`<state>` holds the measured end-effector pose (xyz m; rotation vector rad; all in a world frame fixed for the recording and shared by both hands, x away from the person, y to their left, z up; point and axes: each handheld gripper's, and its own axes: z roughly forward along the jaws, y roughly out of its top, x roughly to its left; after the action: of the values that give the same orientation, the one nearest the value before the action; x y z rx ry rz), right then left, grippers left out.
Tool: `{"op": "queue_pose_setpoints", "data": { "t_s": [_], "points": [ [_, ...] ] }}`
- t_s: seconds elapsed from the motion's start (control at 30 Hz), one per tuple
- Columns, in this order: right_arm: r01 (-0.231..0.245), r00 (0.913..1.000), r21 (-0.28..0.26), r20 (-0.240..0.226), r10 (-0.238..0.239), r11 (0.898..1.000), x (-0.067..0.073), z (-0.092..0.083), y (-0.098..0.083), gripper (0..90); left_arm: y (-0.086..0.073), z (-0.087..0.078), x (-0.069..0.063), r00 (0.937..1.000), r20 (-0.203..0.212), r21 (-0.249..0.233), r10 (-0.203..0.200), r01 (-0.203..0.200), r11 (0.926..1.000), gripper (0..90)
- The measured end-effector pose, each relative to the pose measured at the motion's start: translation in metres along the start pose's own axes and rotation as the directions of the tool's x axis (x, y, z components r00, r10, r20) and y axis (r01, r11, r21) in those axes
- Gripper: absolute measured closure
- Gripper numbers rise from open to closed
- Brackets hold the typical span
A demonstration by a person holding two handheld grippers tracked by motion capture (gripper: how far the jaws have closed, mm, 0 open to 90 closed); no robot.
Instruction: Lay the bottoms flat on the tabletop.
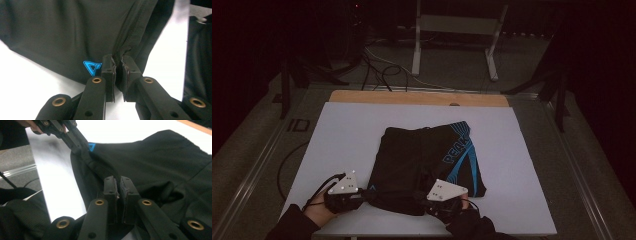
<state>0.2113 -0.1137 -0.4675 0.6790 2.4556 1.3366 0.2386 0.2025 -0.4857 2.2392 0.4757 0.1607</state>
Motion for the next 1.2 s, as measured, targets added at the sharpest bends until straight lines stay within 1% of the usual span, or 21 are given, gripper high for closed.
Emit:
{"op": "queue_pose_setpoints", "data": {
  "t_s": [0.17,0.3,0.4,0.47,0.53,0.6,0.63,0.7,0.73,0.77,0.8,0.83,0.87,0.9,0.93,0.97,1.0,1.03,1.1,1.17,1.2],
  "points": [
    [-0.011,0.9996,0.041,-0.026,0.012,0.999,0.003,-0.001,-0.013,84.8,-0.006,0.001,-0.006,0.9991,0.041,0.020,0.009,-0.009,0.9998,82.6],
    [-0.016,0.9986,0.068,-0.050,0.019,0.998,0.009,-0.002,-0.022,84.4,-0.009,0.004,-0.008,0.9966,0.083,0.039,-0.004,0.001,0.9993,81.8],
    [-0.017,0.9975,0.081,-0.068,0.023,0.997,0.011,0.001,-0.027,81.8,-0.012,0.006,-0.010,0.9957,0.092,0.067,0.006,-0.012,0.9977,79.9],
    [-0.032,0.9963,0.086,-0.076,0.038,0.996,0.012,0.002,-0.028,77.5,-0.014,0.007,-0.011,0.9951,0.098,0.076,-0.001,-0.006,0.9971,77.4],
    [-0.035,0.9951,0.065,-0.090,0.041,0.997,0.009,0.000,-0.028,61.5,-0.017,0.006,-0.011,0.9940,0.110,0.080,0.000,-0.009,0.9967,72.2],
    [-0.038,0.9972,0.038,-0.063,0.040,0.999,0.006,-0.003,-0.025,53.4,-0.018,0.004,-0.012,0.9930,0.117,0.071,0.010,-0.018,0.9973,60.7],
    [-0.051,0.9976,0.001,-0.046,0.051,0.999,0.002,-0.007,-0.024,47.3,-0.018,0.003,-0.012,0.9923,0.124,0.064,0.005,-0.013,0.9978,54.9],
    [-0.080,0.9968,-0.046,-0.003,0.080,0.996,-0.008,-0.016,-0.020,41.9,-0.018,0.001,-0.012,0.9932,0.116,0.042,-0.006,0.001,0.9991,39.4],
    [-0.081,0.9964,-0.070,0.016,0.083,0.994,-0.014,-0.021,-0.019,40.0,-0.018,0.000,-0.012,0.9932,0.116,0.037,-0.007,0.003,0.9993,35.6],
    [-0.084,0.9958,-0.091,0.030,0.087,0.992,-0.019,-0.025,-0.018,38.0,-0.018,-0.001,-0.012,0.9949,0.100,0.027,-0.016,0.013,0.9996,30.0],
    [-0.096,0.9934,-0.117,0.051,0.103,0.988,-0.028,-0.031,-0.017,33.0,-0.017,-0.001,-0.012,0.9941,0.105,0.022,-0.024,0.022,0.9995,22.2],
    [-0.096,0.9934,-0.117,0.051,0.103,0.988,-0.028,-0.031,-0.017,33.0,-0.017,-0.001,-0.012,0.9941,0.105,0.022,-0.024,0.022,0.9995,15.9],
    [-0.119,0.9893,-0.164,0.065,0.131,0.979,-0.044,-0.042,-0.019,24.8,-0.016,-0.004,-0.011,0.9939,0.107,0.000,-0.028,0.028,0.9996,13.1],
    [-0.119,0.9893,-0.164,0.065,0.131,0.979,-0.044,-0.042,-0.019,24.8,-0.016,-0.004,-0.011,0.9939,0.107,0.000,-0.028,0.028,0.9996,10.5],
    [-0.144,0.9840,-0.200,0.075,0.162,0.969,-0.057,-0.052,-0.021,18.1,-0.015,-0.005,-0.010,0.9944,0.098,-0.012,-0.038,0.040,0.9991,7.1],
    [-0.144,0.9840,-0.200,0.075,0.162,0.969,-0.057,-0.052,-0.021,18.1,-0.015,-0.005,-0.010,0.9944,0.098,-0.012,-0.038,0.040,0.9991,6.6],
    [-0.154,0.9784,-0.211,0.104,0.179,0.965,-0.069,-0.059,-0.024,14.3,-0.015,-0.006,-0.010,0.9965,0.071,-0.019,-0.044,0.046,0.9988,8.3],
    [-0.160,0.9745,-0.220,0.120,0.190,0.962,-0.073,-0.062,-0.026,14.4,-0.016,-0.006,-0.010,0.9963,0.075,-0.013,-0.043,0.044,0.9990,9.7],
    [-0.172,0.9678,-0.230,0.142,0.208,0.958,-0.080,-0.067,-0.028,14.6,-0.016,-0.006,-0.013,0.9980,0.051,0.002,-0.037,0.037,0.9993,21.4],
    [-0.174,0.9610,-0.240,0.170,0.218,0.955,-0.084,-0.072,-0.030,15.2,-0.018,-0.005,-0.016,0.9985,0.050,0.022,-0.021,0.020,0.9996,30.2],
    [-0.174,0.9610,-0.240,0.170,0.218,0.955,-0.084,-0.072,-0.030,15.2,-0.018,-0.005,-0.016,0.9985,0.050,0.022,-0.021,0.020,0.9996,37.8]
  ]
}}
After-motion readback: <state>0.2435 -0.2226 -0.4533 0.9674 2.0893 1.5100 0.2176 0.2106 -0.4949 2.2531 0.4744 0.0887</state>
